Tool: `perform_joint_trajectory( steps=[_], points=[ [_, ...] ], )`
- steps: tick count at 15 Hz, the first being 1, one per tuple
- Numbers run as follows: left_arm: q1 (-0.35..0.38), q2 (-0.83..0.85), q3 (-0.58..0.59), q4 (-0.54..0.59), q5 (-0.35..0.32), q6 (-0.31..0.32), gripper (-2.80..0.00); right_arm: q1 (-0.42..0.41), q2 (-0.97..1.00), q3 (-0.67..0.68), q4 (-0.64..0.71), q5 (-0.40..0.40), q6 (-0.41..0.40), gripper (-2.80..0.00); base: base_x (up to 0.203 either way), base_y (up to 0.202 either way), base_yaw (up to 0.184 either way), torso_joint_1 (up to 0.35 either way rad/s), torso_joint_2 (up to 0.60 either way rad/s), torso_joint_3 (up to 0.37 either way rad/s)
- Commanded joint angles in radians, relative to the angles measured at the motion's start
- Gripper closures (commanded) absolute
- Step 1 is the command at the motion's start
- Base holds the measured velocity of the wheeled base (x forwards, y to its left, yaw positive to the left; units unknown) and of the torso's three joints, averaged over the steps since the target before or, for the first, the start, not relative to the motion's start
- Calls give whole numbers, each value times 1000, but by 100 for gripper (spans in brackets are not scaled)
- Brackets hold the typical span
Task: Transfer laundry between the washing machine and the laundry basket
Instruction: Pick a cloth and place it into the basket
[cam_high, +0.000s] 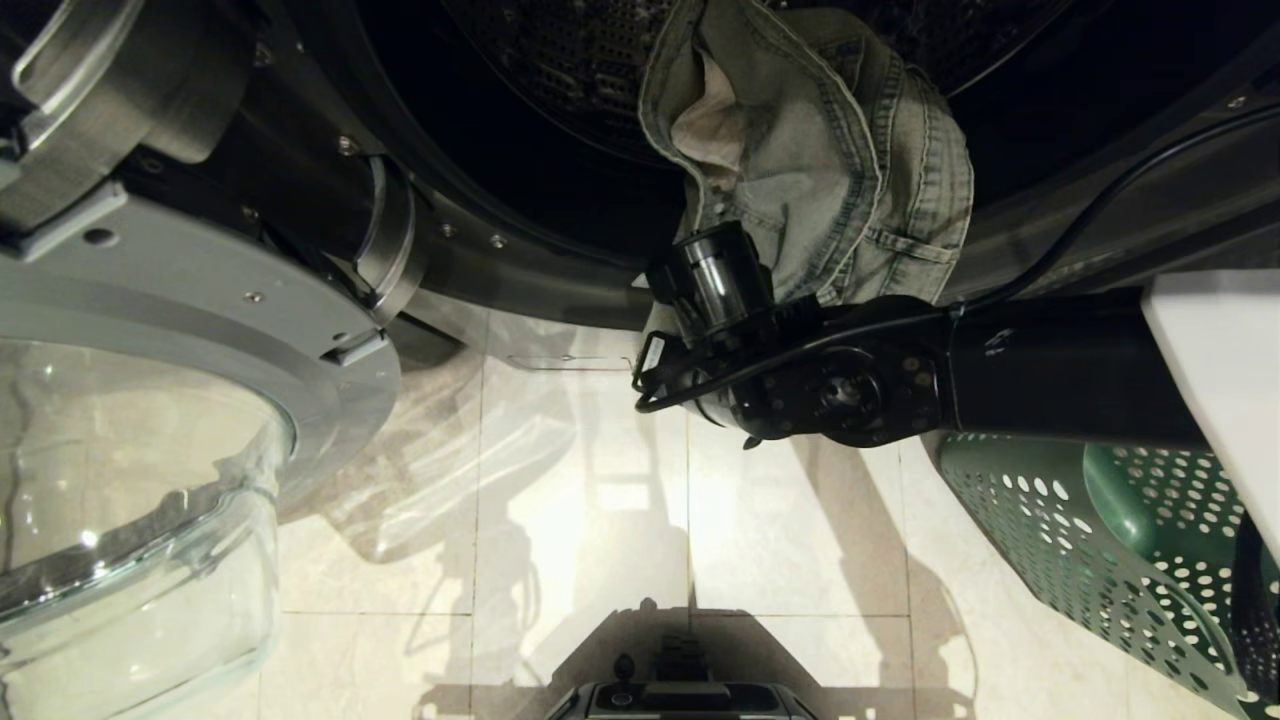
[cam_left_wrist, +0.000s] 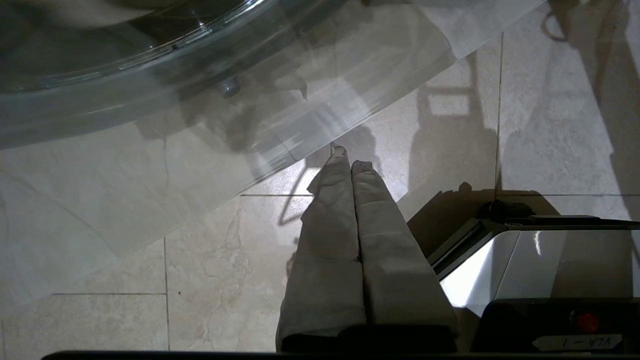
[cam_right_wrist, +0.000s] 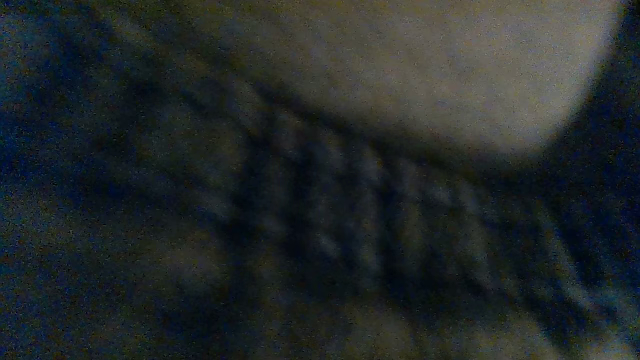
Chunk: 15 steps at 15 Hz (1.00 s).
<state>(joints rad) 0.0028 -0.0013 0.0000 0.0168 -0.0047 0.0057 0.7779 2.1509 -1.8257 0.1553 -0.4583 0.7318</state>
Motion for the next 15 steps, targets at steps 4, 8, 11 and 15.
perform_joint_trajectory(
  steps=[4,8,11,15],
  points=[
    [0,-2,0,0,0,0,0,1,0,5,10,3,3,0,0,0,0,0,0,0],
    [0,-2,0,0,0,0,0,3,-2,8,11,3,-1,0,0,0,0,0,0,0],
    [0,-2,0,0,0,0,0,13,-68,12,50,6,-67,0,0,0,0,0,0,0],
    [0,-2,0,0,0,0,0,48,-170,53,38,-79,-236,0,0,0,0,0,0,0]
  ],
)
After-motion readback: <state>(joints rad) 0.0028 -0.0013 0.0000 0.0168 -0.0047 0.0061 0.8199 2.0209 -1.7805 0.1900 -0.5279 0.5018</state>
